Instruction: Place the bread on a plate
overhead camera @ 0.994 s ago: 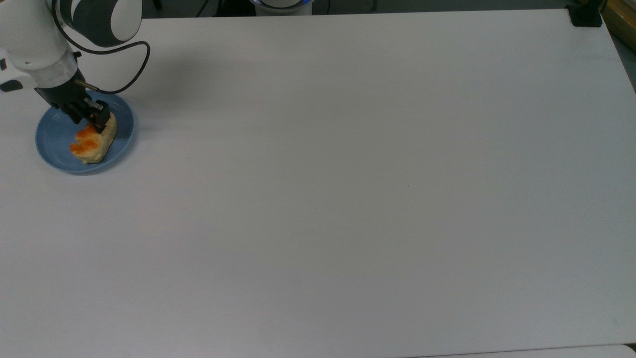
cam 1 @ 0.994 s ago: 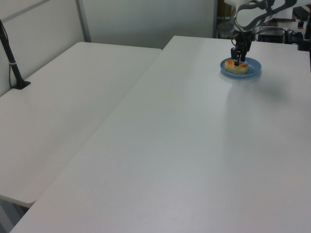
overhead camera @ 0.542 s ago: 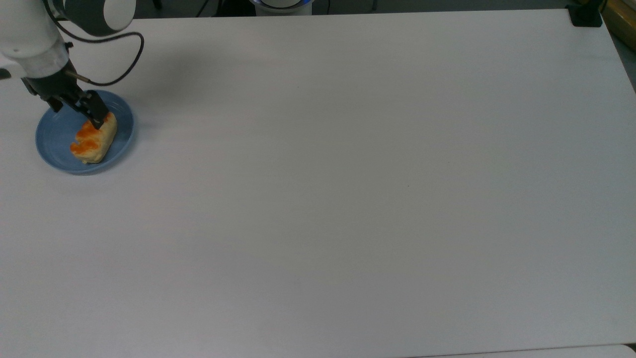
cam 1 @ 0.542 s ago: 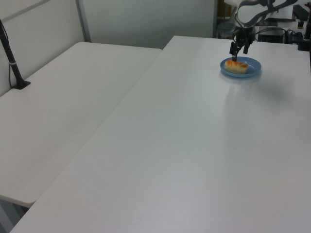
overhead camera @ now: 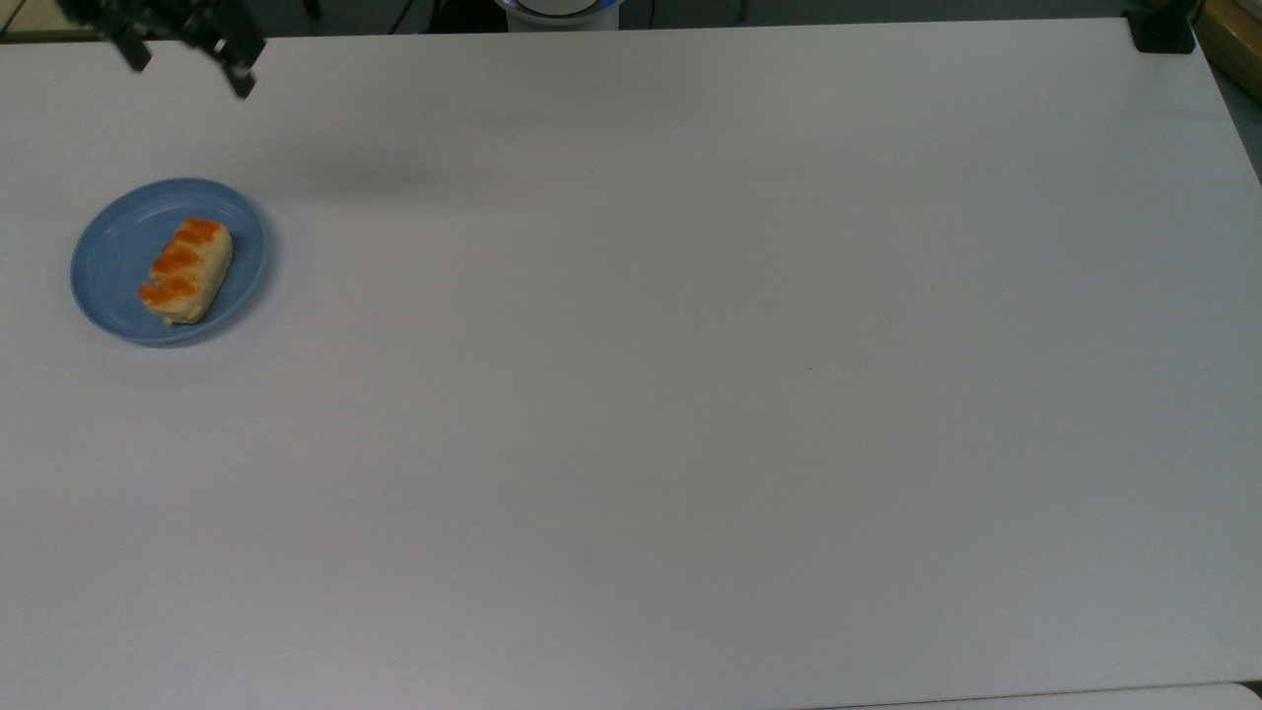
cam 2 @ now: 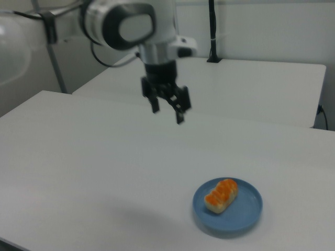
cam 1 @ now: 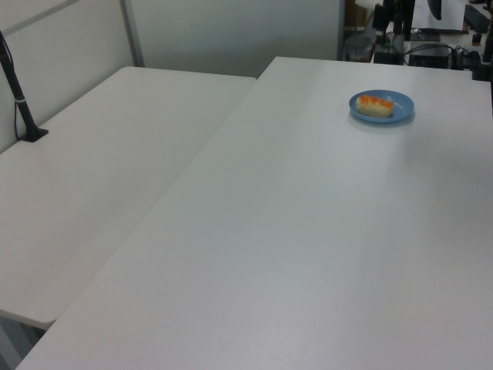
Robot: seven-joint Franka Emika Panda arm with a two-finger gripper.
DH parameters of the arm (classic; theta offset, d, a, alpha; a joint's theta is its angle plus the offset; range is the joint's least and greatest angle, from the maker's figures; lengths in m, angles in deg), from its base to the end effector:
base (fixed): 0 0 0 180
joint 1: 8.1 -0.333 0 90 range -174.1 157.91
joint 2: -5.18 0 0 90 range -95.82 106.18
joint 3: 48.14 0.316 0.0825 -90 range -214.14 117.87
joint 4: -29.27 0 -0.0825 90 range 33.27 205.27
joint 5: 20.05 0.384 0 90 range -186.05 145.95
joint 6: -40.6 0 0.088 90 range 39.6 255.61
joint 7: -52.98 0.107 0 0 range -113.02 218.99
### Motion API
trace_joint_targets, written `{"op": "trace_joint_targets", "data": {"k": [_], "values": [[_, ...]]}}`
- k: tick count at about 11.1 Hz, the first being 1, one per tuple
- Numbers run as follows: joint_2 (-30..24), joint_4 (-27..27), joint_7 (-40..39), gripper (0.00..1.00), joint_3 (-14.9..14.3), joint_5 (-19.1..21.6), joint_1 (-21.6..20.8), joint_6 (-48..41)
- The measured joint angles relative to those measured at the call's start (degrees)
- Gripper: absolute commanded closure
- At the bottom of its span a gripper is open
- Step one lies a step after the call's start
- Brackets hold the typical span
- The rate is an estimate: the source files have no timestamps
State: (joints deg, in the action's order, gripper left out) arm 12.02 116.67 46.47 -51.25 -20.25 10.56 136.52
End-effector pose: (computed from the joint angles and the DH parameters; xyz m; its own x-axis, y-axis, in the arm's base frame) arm 0.5575 -0.2210 0.5865 0.9646 -0.2622 0.0282 -0.2626 -0.9648 0.0132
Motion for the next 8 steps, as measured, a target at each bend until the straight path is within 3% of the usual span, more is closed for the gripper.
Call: {"op": "trace_joint_targets", "data": {"k": [3,6,8], "values": [[-4.8,-0.5,7.7,0.0,-1.3,0.0,-10.2,-3.1],[-5.8,-0.1,8.5,0.0,-7.5,0.0,-22.2,-4.2],[-5.8,1.4,6.9,0.0,-8.4,0.0,-24.3,-3.4]]}}
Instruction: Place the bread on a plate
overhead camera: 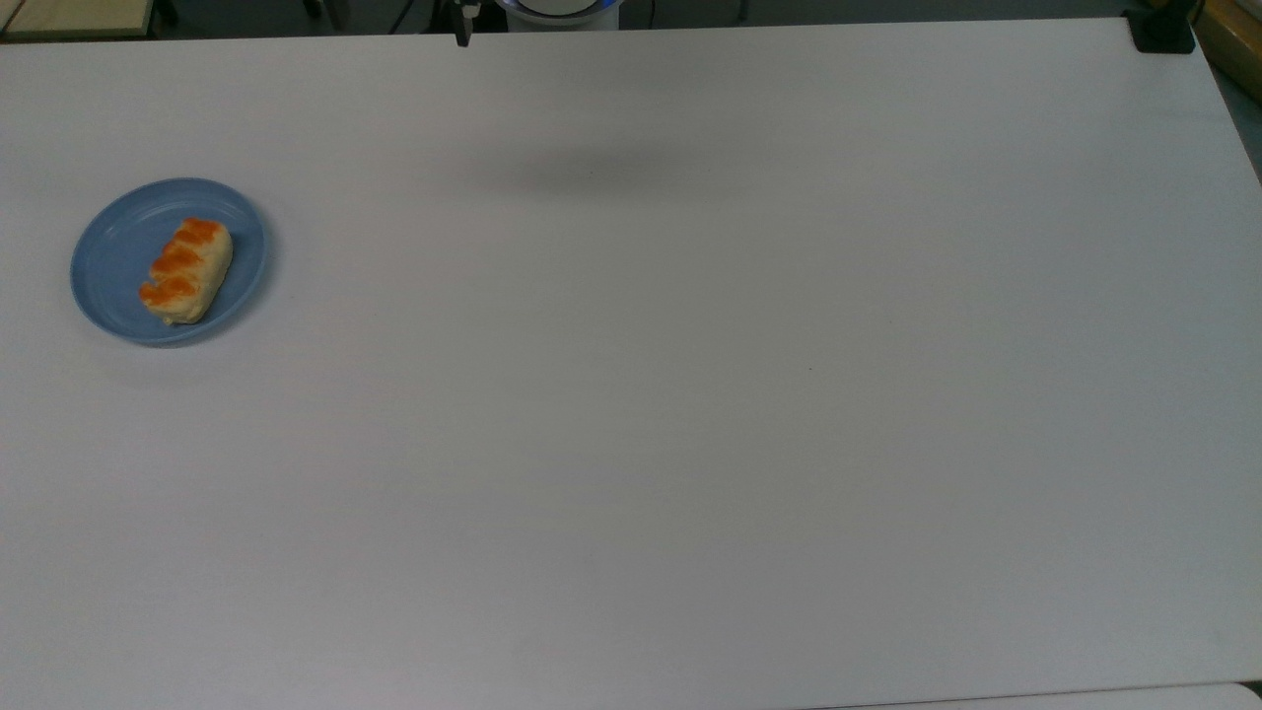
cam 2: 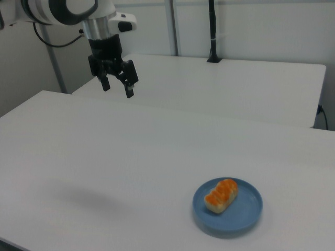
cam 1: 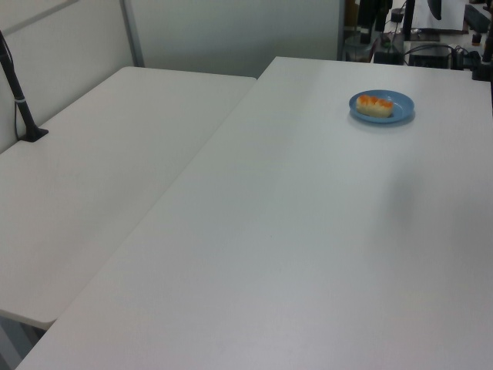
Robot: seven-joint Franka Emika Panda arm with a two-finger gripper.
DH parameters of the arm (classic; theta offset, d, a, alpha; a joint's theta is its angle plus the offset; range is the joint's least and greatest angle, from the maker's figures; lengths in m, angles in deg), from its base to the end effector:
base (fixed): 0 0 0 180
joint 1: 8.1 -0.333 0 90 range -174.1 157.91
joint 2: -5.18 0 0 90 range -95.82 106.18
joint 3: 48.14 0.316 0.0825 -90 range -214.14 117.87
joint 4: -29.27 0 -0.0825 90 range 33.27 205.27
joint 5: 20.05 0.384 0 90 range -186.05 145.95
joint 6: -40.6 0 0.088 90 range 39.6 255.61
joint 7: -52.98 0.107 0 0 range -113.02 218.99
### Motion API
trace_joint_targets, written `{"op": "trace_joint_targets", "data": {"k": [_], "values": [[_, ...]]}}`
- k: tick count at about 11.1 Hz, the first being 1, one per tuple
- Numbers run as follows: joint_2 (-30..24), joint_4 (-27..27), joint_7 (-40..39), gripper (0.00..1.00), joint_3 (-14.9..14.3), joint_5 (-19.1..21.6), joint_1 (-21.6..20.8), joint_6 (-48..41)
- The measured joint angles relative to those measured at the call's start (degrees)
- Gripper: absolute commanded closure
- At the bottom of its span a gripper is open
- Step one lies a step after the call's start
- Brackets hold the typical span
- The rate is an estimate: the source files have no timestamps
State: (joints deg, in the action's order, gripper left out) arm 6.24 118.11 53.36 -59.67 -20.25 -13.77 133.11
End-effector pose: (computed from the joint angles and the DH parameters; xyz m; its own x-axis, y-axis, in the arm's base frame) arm 0.5620 -0.0569 0.6279 0.9931 -0.1082 0.0460 -0.1087 -0.9941 0.0069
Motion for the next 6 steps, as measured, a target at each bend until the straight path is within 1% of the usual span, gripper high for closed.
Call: {"op": "trace_joint_targets", "data": {"k": [3,6], "values": [[0.2,3.5,-4.9,0.0,-0.4,0.0,0.0,5.7],[0.2,3.9,-5.5,0.0,-0.4,0.0,0.0,6.0]]}}
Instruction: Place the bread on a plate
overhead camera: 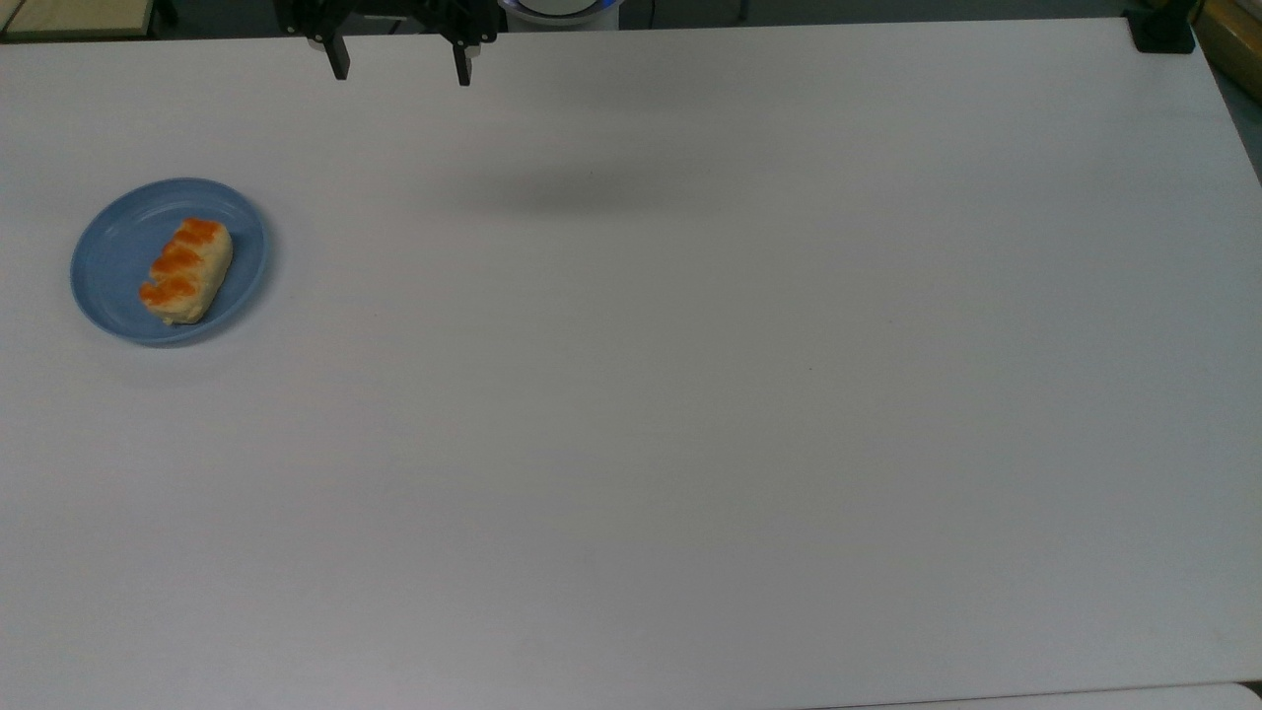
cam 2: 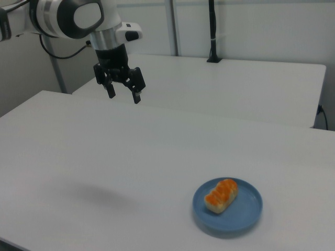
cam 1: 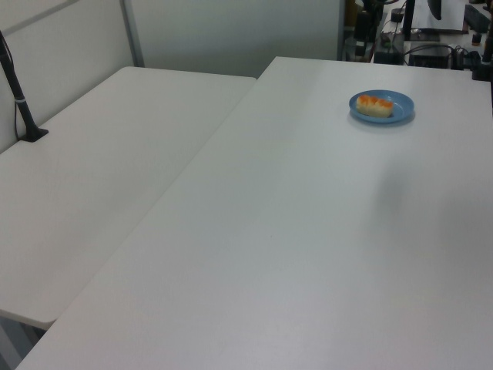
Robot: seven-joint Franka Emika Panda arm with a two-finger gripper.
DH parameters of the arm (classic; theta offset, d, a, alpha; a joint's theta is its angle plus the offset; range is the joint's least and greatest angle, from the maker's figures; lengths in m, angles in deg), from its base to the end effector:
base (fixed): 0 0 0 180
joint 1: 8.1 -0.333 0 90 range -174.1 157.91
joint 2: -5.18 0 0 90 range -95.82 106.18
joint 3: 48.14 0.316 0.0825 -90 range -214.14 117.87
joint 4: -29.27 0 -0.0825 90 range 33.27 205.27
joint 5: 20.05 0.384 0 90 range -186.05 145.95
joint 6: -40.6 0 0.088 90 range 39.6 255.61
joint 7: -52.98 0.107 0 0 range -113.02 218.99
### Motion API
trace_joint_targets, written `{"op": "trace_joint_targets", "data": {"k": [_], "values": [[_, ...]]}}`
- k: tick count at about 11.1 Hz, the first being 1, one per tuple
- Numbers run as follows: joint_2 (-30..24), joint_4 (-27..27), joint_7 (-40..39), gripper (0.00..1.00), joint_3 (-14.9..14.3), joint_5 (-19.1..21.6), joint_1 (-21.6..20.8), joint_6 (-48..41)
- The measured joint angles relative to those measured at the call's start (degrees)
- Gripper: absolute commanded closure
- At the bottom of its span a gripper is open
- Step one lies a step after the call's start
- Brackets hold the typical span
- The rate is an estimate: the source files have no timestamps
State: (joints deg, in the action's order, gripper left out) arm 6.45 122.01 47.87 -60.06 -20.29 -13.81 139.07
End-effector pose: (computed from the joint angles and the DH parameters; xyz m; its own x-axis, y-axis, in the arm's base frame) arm 0.5710 -0.0612 0.6030 0.9969 -0.0179 0.0771 -0.0191 -0.9997 0.0157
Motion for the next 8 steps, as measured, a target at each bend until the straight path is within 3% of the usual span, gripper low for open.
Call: {"op": "trace_joint_targets", "data": {"k": [8], "values": [[-0.1,0.1,0.3,0.0,-0.6,0.0,0.0,0.0]]}}
